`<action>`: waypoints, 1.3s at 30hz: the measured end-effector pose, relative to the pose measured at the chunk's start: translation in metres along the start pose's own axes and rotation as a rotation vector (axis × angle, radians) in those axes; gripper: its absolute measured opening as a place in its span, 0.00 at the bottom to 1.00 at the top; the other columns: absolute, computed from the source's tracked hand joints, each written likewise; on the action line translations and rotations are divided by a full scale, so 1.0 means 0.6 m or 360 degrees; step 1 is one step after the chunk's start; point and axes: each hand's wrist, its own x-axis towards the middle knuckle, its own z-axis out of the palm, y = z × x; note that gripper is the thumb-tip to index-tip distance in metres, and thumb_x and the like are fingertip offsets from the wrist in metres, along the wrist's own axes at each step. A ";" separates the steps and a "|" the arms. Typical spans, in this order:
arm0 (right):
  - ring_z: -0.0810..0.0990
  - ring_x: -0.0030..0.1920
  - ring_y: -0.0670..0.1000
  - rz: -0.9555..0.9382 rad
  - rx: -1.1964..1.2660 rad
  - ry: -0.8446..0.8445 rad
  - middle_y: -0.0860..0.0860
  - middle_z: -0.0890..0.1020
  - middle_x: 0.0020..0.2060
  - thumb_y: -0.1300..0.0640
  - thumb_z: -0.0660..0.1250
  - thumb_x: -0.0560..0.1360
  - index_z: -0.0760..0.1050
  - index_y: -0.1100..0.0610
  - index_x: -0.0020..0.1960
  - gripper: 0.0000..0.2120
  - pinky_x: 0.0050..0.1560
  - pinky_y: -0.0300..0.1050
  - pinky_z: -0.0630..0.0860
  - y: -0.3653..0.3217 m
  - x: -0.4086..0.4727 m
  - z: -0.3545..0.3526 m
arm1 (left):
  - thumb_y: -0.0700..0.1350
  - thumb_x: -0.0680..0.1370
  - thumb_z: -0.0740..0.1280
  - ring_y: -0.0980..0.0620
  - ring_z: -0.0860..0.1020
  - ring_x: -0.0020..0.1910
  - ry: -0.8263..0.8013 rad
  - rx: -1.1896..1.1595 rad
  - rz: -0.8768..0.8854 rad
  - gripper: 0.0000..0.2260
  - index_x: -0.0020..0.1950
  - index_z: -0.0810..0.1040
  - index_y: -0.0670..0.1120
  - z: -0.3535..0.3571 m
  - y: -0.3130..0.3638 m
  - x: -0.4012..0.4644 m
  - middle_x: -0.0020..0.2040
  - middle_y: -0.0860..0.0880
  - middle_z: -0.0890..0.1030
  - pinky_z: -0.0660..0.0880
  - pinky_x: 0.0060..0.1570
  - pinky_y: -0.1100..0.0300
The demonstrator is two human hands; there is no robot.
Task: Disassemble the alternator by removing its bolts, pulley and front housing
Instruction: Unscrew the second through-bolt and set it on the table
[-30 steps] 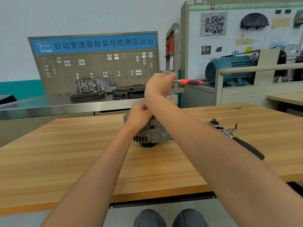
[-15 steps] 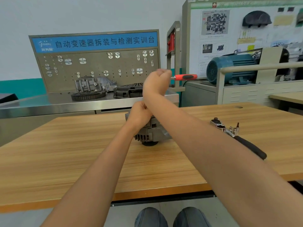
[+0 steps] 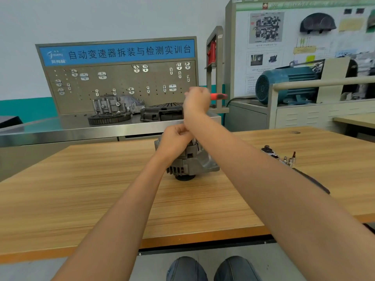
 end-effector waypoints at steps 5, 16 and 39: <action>0.58 0.17 0.42 0.0541 0.0103 -0.0981 0.46 0.71 0.24 0.62 0.52 0.79 0.75 0.58 0.48 0.12 0.17 0.33 0.52 -0.020 0.013 -0.025 | 0.46 0.77 0.67 0.53 0.82 0.46 -0.0116 -0.0106 0.0008 0.07 0.42 0.84 0.52 -0.006 0.002 -0.004 0.43 0.50 0.85 0.74 0.52 0.59; 0.59 0.16 0.41 0.0455 0.0200 -0.0755 0.47 0.71 0.24 0.63 0.50 0.79 0.74 0.59 0.52 0.13 0.17 0.32 0.53 -0.017 0.014 -0.028 | 0.46 0.77 0.67 0.53 0.81 0.48 -0.0153 -0.0087 -0.0012 0.05 0.44 0.83 0.51 -0.006 -0.002 0.001 0.46 0.48 0.85 0.73 0.53 0.60; 0.69 0.31 0.45 -0.0171 -0.0065 0.0200 0.50 0.72 0.35 0.59 0.49 0.82 0.65 0.58 0.49 0.08 0.30 0.39 0.64 0.007 -0.007 0.001 | 0.37 0.76 0.65 0.62 0.67 0.22 0.0043 0.0040 0.0053 0.23 0.23 0.78 0.56 0.003 -0.008 0.003 0.21 0.57 0.74 0.65 0.25 0.68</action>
